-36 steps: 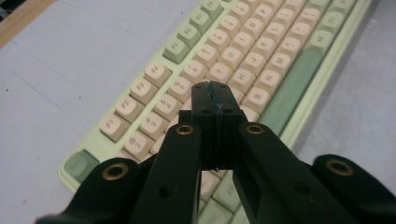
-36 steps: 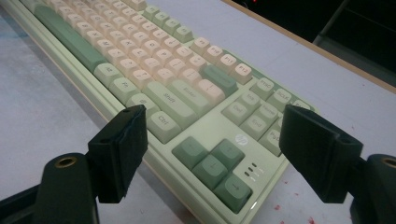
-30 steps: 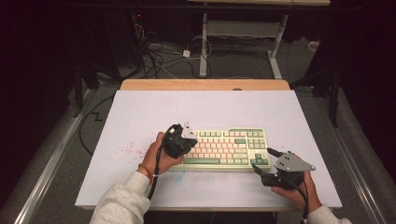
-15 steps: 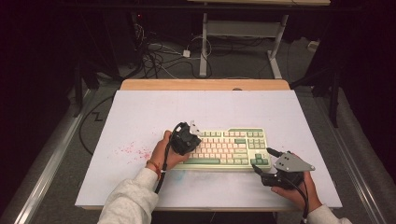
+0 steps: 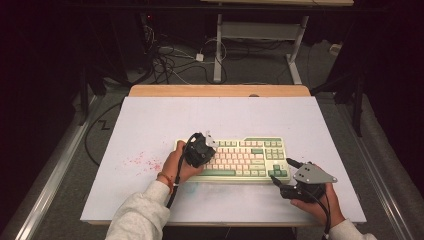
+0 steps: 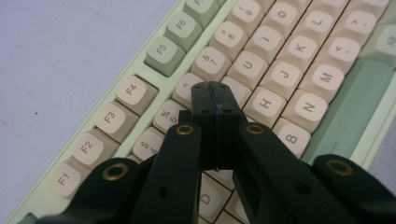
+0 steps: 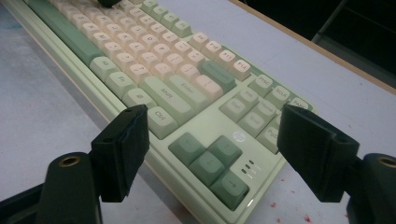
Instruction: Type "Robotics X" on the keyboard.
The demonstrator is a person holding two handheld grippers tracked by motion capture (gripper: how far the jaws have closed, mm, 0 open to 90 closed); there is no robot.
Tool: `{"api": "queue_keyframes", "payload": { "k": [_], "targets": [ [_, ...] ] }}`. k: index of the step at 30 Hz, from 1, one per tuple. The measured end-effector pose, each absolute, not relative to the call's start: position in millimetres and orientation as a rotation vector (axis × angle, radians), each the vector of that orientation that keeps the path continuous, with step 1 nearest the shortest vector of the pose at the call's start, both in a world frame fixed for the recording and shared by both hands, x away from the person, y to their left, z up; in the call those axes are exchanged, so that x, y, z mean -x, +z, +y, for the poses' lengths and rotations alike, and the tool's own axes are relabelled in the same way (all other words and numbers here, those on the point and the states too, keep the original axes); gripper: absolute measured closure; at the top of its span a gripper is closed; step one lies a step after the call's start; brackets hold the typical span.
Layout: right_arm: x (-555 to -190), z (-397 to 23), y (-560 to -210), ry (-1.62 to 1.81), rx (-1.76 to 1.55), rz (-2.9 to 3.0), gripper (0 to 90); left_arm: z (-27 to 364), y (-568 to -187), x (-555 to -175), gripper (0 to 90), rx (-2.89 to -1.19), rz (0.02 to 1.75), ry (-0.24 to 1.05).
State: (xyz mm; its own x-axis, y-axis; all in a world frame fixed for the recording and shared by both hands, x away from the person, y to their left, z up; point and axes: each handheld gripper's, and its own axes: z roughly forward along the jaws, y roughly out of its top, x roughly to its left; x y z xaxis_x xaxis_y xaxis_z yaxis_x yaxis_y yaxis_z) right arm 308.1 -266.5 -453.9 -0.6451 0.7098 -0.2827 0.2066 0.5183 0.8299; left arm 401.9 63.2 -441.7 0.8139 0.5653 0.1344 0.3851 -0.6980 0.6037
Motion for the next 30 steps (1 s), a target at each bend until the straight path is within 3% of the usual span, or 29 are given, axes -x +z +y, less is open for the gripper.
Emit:
{"api": "queue_keyframes", "payload": {
  "k": [8,15,24,30],
  "targets": [
    [-308,-267,-454,1.058,-0.747,2.145,25.6,75,-431,-388,85.2,-2.329,0.676,0.466],
    [-309,-266,-454,1.052,-0.750,2.149,25.6,88,-427,-376,74.4,-2.275,0.652,0.513],
    [-308,-267,-454,1.056,-0.752,2.144,26.1,107,-426,-360,42.8,-2.226,0.625,0.627],
    [-309,-267,-454,1.056,-0.754,2.142,26.1,124,-430,-350,27.3,-2.200,0.616,0.673]
  ]
}}
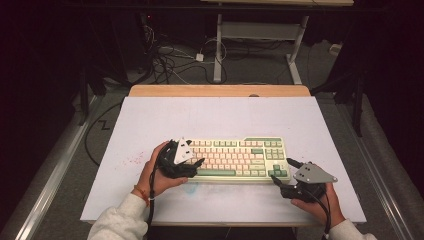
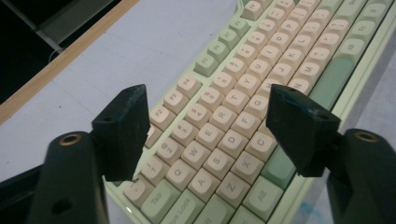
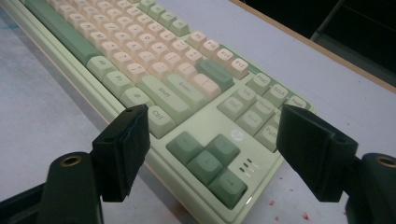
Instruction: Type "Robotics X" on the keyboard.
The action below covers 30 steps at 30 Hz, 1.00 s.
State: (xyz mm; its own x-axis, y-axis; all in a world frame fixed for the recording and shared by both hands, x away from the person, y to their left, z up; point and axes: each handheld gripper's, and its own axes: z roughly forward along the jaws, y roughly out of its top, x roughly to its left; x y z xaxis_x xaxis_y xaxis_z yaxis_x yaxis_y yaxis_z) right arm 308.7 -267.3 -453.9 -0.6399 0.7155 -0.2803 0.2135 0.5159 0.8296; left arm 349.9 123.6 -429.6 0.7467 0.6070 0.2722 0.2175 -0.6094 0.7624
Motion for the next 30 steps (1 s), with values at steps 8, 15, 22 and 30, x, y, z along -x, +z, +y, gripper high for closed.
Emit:
{"api": "queue_keyframes", "payload": {
  "k": [8,15,22,30],
  "targets": [
    [-309,-266,-454,1.052,-0.756,2.149,26.8,145,-440,-336,18.8,-2.195,0.639,0.715],
    [-309,-266,-454,1.056,-0.755,2.161,30.8,165,-442,-326,18.1,-2.180,0.685,0.743],
    [-309,-261,-455,1.062,-0.754,2.199,46.9,181,-451,-319,17.0,-2.190,0.747,0.755],
    [-312,-253,-453,1.081,-0.737,2.245,63.4,191,-462,-312,17.0,-2.203,0.790,0.751]
  ]
}}
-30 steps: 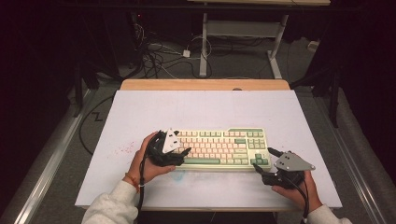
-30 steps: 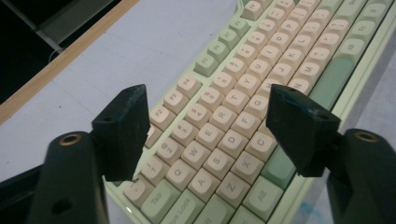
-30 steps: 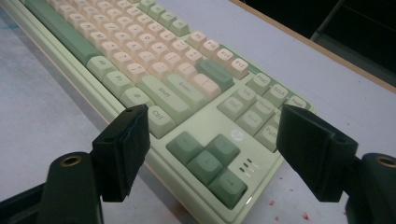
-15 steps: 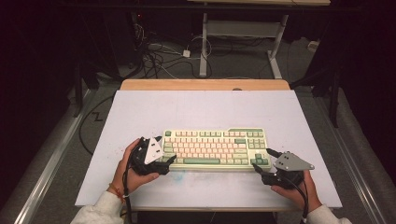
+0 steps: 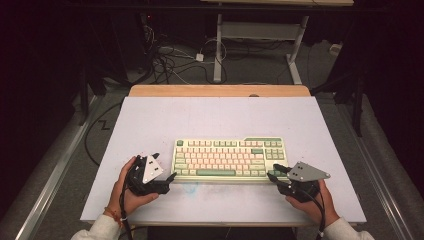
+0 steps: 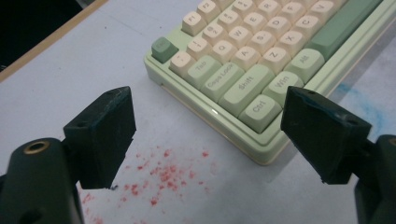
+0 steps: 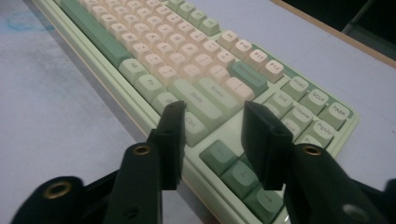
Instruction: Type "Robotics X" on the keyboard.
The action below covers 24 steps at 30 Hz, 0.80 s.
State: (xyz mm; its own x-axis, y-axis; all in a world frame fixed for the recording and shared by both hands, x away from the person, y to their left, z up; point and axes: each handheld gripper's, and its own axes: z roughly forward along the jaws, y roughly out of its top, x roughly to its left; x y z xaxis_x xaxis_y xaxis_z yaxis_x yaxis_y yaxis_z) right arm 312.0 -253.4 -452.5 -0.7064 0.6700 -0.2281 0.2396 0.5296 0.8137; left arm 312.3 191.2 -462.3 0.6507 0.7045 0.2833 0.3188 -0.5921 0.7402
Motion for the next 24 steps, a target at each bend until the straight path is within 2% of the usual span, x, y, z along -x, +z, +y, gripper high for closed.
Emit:
{"api": "queue_keyframes", "payload": {
  "k": [6,10,24],
  "targets": [
    [-321,-244,-448,1.086,-0.725,2.282,81.6,195,-468,-309,17.0,-2.209,0.808,0.730],
    [-329,-235,-446,1.075,-0.717,2.318,89.9,194,-471,-308,17.0,-2.212,0.813,0.718],
    [-362,-193,-441,1.061,-0.667,2.387,90.0,191,-476,-308,17.1,-2.243,0.803,0.686]
  ]
}}
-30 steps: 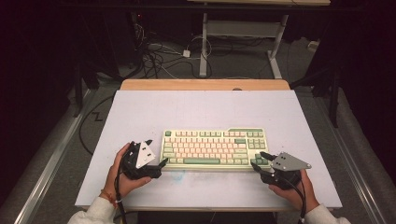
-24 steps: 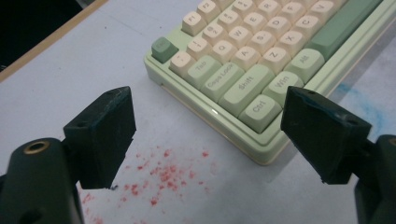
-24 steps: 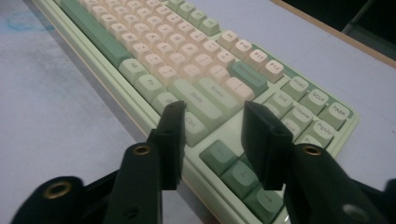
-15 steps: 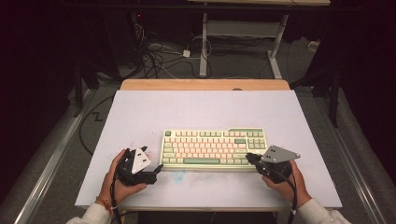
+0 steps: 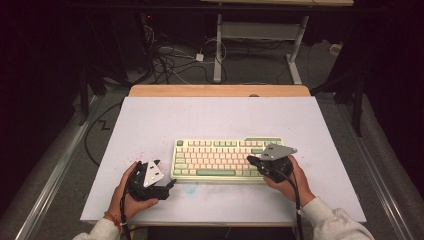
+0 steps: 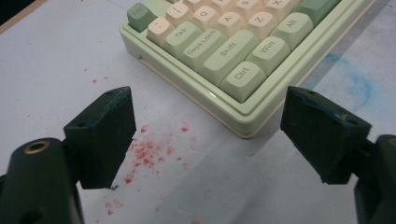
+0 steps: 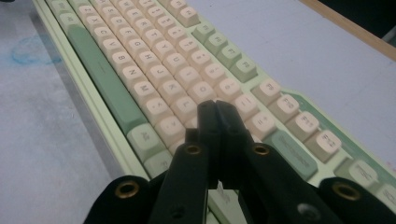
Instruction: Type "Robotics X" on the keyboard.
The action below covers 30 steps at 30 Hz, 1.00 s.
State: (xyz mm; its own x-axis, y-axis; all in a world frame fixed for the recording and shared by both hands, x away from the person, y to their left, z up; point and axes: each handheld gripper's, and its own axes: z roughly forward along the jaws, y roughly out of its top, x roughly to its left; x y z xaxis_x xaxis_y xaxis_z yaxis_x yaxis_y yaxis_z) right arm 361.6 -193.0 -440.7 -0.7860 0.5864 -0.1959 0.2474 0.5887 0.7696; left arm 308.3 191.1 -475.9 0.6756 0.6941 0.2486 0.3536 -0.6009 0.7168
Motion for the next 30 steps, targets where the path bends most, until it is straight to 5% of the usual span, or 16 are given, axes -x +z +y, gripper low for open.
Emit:
{"api": "queue_keyframes", "payload": {
  "k": [30],
  "targets": [
    [-404,-126,-453,0.940,-0.605,2.483,90.0,191,-478,-308,17.3,-2.253,0.800,0.649]
  ]
}}
